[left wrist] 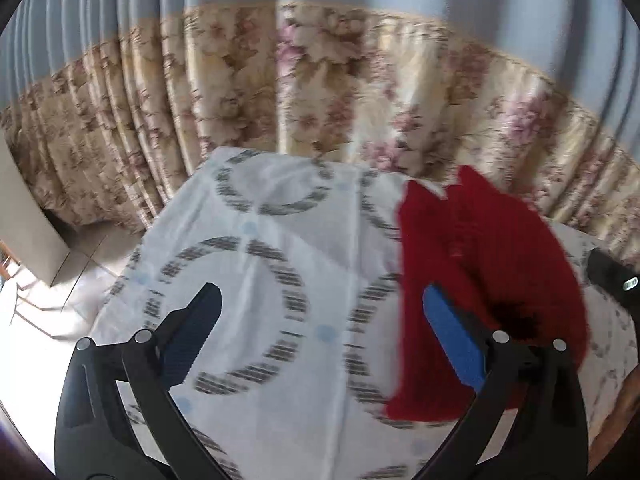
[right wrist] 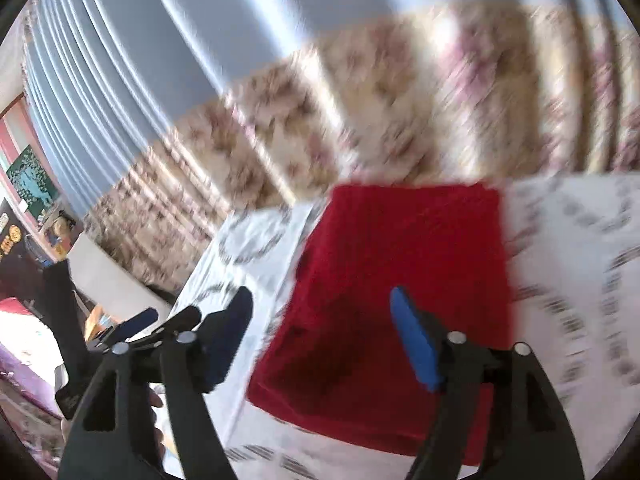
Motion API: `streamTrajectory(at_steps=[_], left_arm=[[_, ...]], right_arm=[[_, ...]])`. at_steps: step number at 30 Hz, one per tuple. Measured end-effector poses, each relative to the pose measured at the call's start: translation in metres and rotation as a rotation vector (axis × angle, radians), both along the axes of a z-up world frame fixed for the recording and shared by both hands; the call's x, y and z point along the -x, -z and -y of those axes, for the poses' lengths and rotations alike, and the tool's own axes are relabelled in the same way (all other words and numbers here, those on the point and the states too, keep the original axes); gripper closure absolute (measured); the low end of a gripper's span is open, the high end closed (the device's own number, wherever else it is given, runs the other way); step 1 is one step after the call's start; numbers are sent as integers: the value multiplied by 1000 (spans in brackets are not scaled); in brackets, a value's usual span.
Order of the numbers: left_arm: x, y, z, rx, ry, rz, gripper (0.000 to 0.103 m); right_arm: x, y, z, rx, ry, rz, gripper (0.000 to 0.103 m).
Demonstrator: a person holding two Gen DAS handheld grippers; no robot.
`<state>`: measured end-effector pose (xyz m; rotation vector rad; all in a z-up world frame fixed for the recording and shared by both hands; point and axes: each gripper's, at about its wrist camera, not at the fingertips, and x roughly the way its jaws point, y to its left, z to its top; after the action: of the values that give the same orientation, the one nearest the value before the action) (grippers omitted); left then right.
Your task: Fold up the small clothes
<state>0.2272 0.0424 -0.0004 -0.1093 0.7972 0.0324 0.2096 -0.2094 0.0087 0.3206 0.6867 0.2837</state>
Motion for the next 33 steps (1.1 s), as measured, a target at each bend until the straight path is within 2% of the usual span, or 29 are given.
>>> streamTrajectory(at_steps=[3,6,10,13,14,15,17,18,19,23,25,27,29,30,32,33], left_arm=[[9,-10,36,-10,63,30,3],[14,-14,75,-38,120,48,3],[14,-6,118,-70,169,36,3],[10,9,141,-97,192,11,3],[10,12,143,-110,193,10,7],[9,18,145,-133,192,6,12],[6,28,144,-133,213,-29,54],[5,34,142,-106,241,-56,83],[5,35,138,-92,252,-60,90],[23,24,123,-141,233,20,92],[34,17,107,-180,191,63,92],[34,31,90,-207,139,27,92],[28,62,80,-220,135,-54,89],[29,69,80,-237,139,-56,88],[36,76,82,-278,141,-16,80],[38,75,82,-296,121,2,58]], right_arm=[[20,-9,44,72,88,16,27],[30,-4,81,88,131,3,27],[37,11,115,74,160,-32,27],[39,17,125,79,160,-48,27],[44,19,128,84,157,-48,27],[47,20,129,91,160,-45,27],[50,22,131,93,157,-42,27],[51,22,131,88,156,-44,27],[52,22,132,87,158,-45,27],[51,22,125,83,142,-41,27],[51,20,119,99,130,-33,27],[49,22,111,107,111,-32,27],[44,26,104,115,99,-44,27],[42,28,101,117,93,-50,27],[39,31,93,130,79,-55,27],[37,33,90,139,72,-60,27]])
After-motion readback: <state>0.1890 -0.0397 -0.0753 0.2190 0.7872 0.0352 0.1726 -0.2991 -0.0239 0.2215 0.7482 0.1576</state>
